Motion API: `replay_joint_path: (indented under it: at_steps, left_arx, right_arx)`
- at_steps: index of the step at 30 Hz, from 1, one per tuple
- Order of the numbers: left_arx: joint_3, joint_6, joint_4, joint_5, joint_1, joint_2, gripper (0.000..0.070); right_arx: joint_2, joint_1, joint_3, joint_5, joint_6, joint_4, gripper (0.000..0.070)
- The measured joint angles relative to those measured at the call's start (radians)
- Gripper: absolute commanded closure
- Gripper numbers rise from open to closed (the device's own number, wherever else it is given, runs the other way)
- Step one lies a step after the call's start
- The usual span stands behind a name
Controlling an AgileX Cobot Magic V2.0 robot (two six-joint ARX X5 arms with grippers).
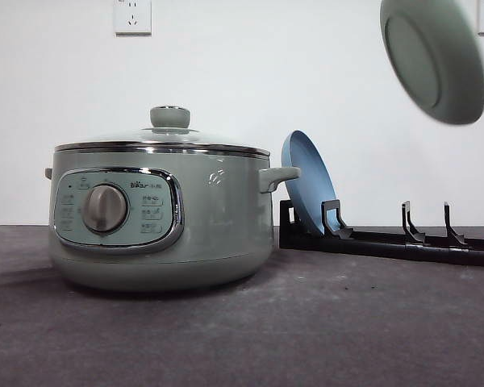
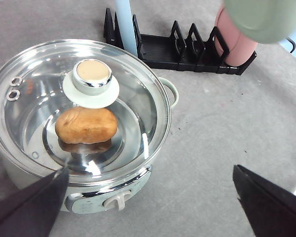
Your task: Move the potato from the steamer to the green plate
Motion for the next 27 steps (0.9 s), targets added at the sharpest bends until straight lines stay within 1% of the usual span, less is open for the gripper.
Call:
replay_joint_path:
  at_steps: [3, 6, 9, 12, 14, 19, 23, 27]
  left_arx:
    - [0.000, 0.000, 0.000, 0.000, 0.000, 0.000, 0.0000]
    - [0.000, 0.000, 0.000, 0.000, 0.000, 0.000, 0.0000]
    - [0.000, 0.000, 0.000, 0.000, 0.000, 0.000, 0.0000]
    - [0.000, 0.000, 0.000, 0.000, 0.000, 0.000, 0.0000]
    - [0.000, 0.000, -0.001, 0.000, 0.000, 0.000, 0.0000]
    - [0.000, 0.000, -0.001, 0.000, 0.000, 0.000, 0.0000]
    - [0.000, 0.000, -0.001, 0.000, 0.000, 0.000, 0.0000]
    - [0.000, 0.000, -0.001, 0.000, 0.000, 0.000, 0.0000]
  right_arx:
    - [-0.056, 0.062, -0.001, 0.047, -0.049, -0.074, 0.0700]
    - [-0.111, 0.144, -0.014, 0.132, -0.080, -0.148, 0.0700]
    - [-0.176, 0.247, -0.068, 0.233, -0.089, -0.197, 0.0700]
    - [-0.249, 0.354, -0.163, 0.317, -0.082, -0.203, 0.0700]
    - [-0.297, 0.420, -0.236, 0.367, -0.057, -0.201, 0.0700]
    - [-0.392, 0.574, -0.424, 0.495, 0.040, -0.189, 0.0700]
    - [-0.404, 0.692, -0.548, 0.577, 0.108, -0.133, 0.0700]
    - [-0.372, 0.794, -0.644, 0.622, 0.162, -0.047, 0.0700]
